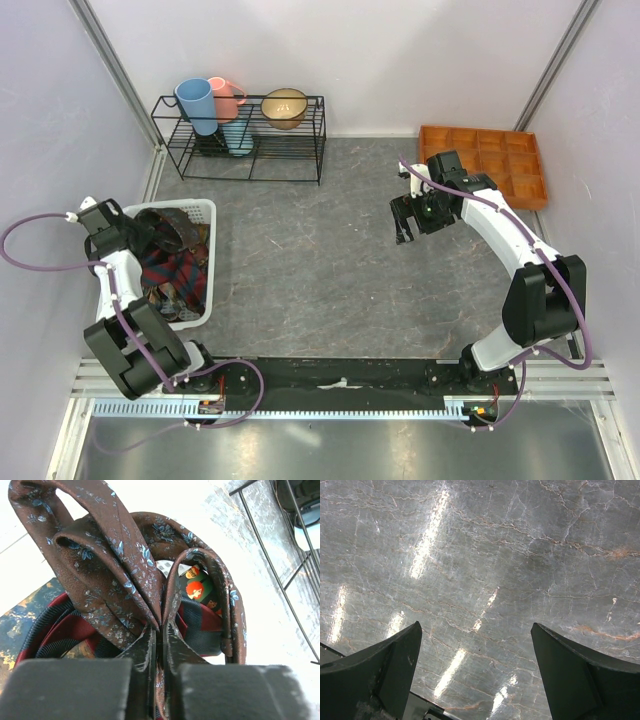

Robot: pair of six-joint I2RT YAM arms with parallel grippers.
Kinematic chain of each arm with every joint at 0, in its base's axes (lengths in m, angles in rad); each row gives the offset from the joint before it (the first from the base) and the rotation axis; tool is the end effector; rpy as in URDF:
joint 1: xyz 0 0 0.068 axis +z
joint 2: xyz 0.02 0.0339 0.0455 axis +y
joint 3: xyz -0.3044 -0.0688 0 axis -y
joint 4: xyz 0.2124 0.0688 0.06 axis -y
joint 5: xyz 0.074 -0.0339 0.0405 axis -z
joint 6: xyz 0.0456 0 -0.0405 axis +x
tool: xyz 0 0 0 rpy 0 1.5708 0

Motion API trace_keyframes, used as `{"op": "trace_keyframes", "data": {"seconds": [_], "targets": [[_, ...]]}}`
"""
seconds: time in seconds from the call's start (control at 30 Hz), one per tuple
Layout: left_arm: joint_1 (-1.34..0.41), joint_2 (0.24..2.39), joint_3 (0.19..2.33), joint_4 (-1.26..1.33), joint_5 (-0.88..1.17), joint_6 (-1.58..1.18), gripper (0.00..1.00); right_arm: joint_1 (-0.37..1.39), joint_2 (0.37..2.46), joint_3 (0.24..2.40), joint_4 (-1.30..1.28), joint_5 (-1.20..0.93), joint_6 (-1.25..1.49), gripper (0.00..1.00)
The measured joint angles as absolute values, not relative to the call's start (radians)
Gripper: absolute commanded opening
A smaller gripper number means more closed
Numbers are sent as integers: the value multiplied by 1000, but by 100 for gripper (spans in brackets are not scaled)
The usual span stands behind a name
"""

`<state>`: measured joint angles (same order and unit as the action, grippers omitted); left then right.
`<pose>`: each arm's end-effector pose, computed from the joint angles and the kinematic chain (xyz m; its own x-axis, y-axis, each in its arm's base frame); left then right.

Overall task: Roll the ties
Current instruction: Place the tie at the center of the board.

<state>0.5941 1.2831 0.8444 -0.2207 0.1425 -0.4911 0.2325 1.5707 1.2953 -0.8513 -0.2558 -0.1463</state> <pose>0.2071 0.1321 0.2965 -0.2302 -0.7189 -0.6559 -0.6460 0.6170 -0.4495 0.2809 0.0784 0.3112 -0.8214 -0.3394 -0.4584 -0.4533 0.8763 0.1634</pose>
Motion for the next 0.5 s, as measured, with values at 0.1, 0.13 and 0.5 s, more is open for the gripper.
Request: {"op": "trace_keyframes", "data": {"seconds": [0.1, 0.13, 0.5], "targets": [[593, 1264, 844, -223, 166, -490, 2, 233, 1571, 1295, -851, -256, -146, 98], [591, 1241, 844, -225, 173, -488, 2, 233, 1571, 1295, -851, -257, -146, 98], [321, 968, 1042, -211, 249, -355, 2, 232, 1571, 1317, -851, -291, -139, 98]]}}
